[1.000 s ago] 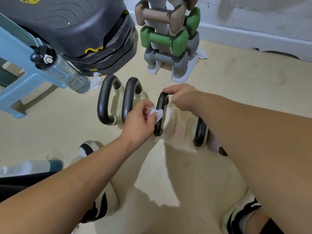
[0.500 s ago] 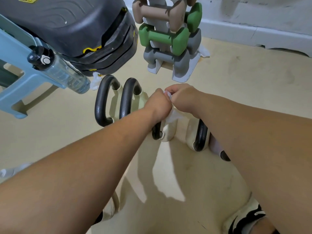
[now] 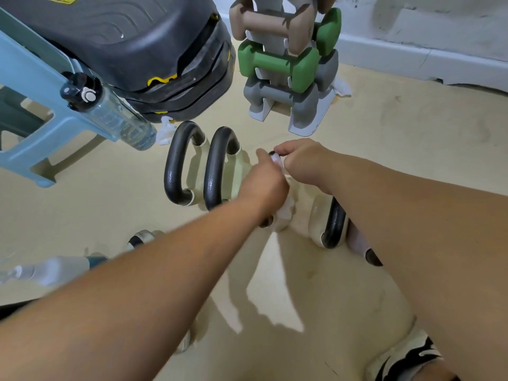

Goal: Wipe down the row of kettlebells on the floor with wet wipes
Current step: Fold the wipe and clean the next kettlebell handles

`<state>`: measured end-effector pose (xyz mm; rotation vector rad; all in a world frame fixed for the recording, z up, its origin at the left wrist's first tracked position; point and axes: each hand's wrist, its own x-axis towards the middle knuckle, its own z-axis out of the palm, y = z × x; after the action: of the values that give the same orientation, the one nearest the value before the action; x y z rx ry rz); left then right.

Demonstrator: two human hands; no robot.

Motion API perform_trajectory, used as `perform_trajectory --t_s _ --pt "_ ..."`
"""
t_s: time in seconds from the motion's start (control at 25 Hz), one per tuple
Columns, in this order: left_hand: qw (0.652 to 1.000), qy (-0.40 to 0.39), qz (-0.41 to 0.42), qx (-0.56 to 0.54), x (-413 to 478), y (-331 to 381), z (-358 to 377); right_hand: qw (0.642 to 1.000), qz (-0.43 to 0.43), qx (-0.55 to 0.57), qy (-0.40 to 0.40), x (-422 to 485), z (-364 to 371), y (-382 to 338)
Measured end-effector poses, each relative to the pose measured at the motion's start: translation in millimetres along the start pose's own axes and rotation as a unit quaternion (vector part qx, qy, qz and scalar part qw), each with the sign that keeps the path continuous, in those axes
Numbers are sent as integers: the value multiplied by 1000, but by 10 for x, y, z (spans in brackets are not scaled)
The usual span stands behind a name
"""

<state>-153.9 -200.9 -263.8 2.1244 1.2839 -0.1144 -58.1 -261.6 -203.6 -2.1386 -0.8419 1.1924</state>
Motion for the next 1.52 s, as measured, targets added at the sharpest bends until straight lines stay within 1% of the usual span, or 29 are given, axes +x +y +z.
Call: perform_trajectory --t_s 0.08,0.12,0.24,0.36,0.4,0.48,0.52,0.56,0.6,0.64,0.68,0.72,0.76,0.84,0.88,0.96,1.04,1.12,1.16,1.28,1.36,1.4,1.44,1.48,1.52 --pt "995 -70 -40 -66 266 50 -132 1000 1 12 4 11 17 -27" --pt "992 -78 -26 -94 237 16 -142 1000 6 17 2 11 16 -37" --pt "991 11 53 -122 -355 -269 65 1000 16 21 -1 0 4 -58" --pt "989 58 66 -115 -975 -513 320 1000 12 17 13 -40 3 -43" --pt "989 68 67 -111 -1009 -497 307 1000 10 10 12 -47 1 -33" --pt "991 67 72 -90 -779 -396 196 1000 7 6 7 -41 16 -22" --pt "994 39 51 -90 -547 -294 101 1000 5 8 6 -26 23 -21" --pt "995 -8 21 -101 -284 -182 -25 1000 2 14 10 -11 24 -14" --pt "989 -57 -30 -135 -59 -87 -166 1000 -1 23 15 4 34 -9" --pt "974 -102 -78 -186 102 -36 -256 999 -4 34 16 29 49 -17" --pt "955 -138 -107 -239 161 -21 -305 999 -5 40 14 52 55 -30" --pt "946 -140 -111 -271 129 -33 -306 999 -6 36 13 74 57 -38" --pt "952 -120 -82 -271 36 -74 -246 1000 -9 27 12 98 59 -33" --pt "970 -39 28 -240 -285 -254 1 999 -10 26 24 158 97 23" --pt "972 -9 71 -225 -469 -353 128 999 -14 27 41 184 132 59" --pt "978 44 111 -173 -761 -529 309 997 -24 15 77 210 223 107" --pt "982 67 85 -152 -951 -636 445 995 -24 11 95 220 276 117" --pt "981 80 76 -159 -1033 -651 487 995 -20 15 96 247 276 103" --pt "984 79 75 -142 -1022 -600 421 995 -18 15 94 258 268 92" --pt "991 70 40 -106 -637 -367 204 996 -8 20 81 304 285 87" --pt "989 19 -11 -149 -207 -123 14 997 4 37 74 302 288 88" --pt "982 26 -40 -182 -64 -39 -33 996 8 53 71 301 282 74" --pt "986 9 -54 -158 -34 44 -73 995 12 70 70 296 263 66" --pt "997 14 -39 -66 -59 29 -23 994 16 82 70 293 236 75" --pt "996 15 -41 -84 -104 -9 37 994 20 86 68 285 215 81"
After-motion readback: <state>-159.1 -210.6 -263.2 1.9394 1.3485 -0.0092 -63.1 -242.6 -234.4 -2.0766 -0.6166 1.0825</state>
